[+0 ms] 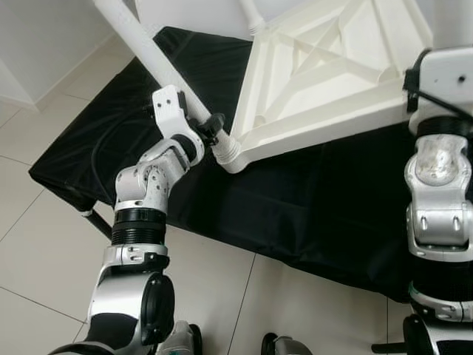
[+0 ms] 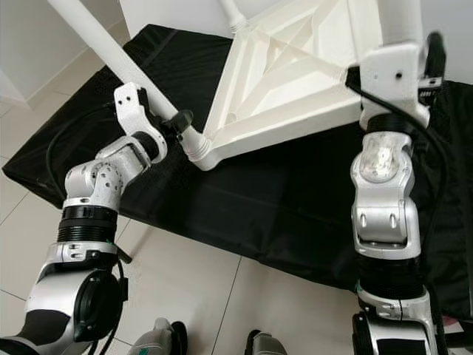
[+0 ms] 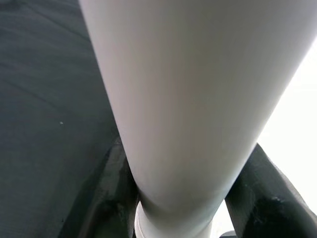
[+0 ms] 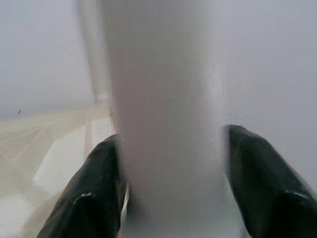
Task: Building children table
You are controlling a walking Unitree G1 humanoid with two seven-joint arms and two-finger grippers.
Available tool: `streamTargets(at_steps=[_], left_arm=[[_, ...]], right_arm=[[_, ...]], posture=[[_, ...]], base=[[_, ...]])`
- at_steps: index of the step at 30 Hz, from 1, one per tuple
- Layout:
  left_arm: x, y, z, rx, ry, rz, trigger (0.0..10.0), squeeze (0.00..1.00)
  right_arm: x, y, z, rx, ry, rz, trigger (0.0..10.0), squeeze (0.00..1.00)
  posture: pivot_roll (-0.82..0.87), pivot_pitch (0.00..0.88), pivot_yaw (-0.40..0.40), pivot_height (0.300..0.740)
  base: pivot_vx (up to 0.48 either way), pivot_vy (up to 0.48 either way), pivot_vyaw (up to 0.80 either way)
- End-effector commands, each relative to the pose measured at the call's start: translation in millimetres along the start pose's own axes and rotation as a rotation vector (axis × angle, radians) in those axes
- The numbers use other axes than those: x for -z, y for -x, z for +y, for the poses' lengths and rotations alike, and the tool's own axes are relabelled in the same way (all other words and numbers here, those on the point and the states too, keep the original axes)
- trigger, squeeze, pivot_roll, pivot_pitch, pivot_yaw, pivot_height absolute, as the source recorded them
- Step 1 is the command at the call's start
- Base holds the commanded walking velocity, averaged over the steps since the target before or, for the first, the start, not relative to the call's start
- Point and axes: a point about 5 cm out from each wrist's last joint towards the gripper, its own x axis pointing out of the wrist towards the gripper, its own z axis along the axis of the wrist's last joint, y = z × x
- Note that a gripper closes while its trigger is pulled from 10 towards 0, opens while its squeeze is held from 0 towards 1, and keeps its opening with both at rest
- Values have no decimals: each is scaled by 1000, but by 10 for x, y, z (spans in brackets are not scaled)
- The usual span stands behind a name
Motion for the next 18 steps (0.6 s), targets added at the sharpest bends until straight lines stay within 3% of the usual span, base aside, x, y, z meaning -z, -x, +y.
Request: streamTargets(at_steps=[1, 5, 10, 11, 13, 16, 18], left_arm=[[298, -58, -179, 81, 19, 166, 0, 0], [405, -42, -371, 174, 81, 224, 0, 0], [574, 34, -497, 222, 108, 298, 0, 0], [574, 34, -497, 222, 108, 298, 0, 0], [599, 58, -459, 182, 28, 287, 0, 0], [568, 68, -411, 157, 26, 278, 0, 0], [556, 91, -363, 139, 81, 290, 0, 0]], right_arm=[[-490, -28, -100, 54, -75, -250, 0, 0], [-712, -133, -81, 44, -91, -362, 0, 0], [-806, -208, -13, 8, -112, -394, 0, 0], [-806, -208, -13, 8, -112, -394, 0, 0], [-782, -230, 44, -11, -126, -361, 0, 0], [-751, -223, 78, -26, -129, -343, 0, 0], [-733, -207, 127, -56, -130, -344, 0, 0]], posture=[[-52, 141, 30, 740], [-57, 140, 32, 740], [-60, 140, 28, 740], [-60, 140, 28, 740], [-56, 141, 22, 740], [-48, 142, 18, 740], [-45, 143, 17, 740]], base=[[0, 0, 0], [0, 0, 0], [0, 0, 0], [0, 0, 0], [0, 0, 0], [0, 0, 0], [0, 0, 0]])
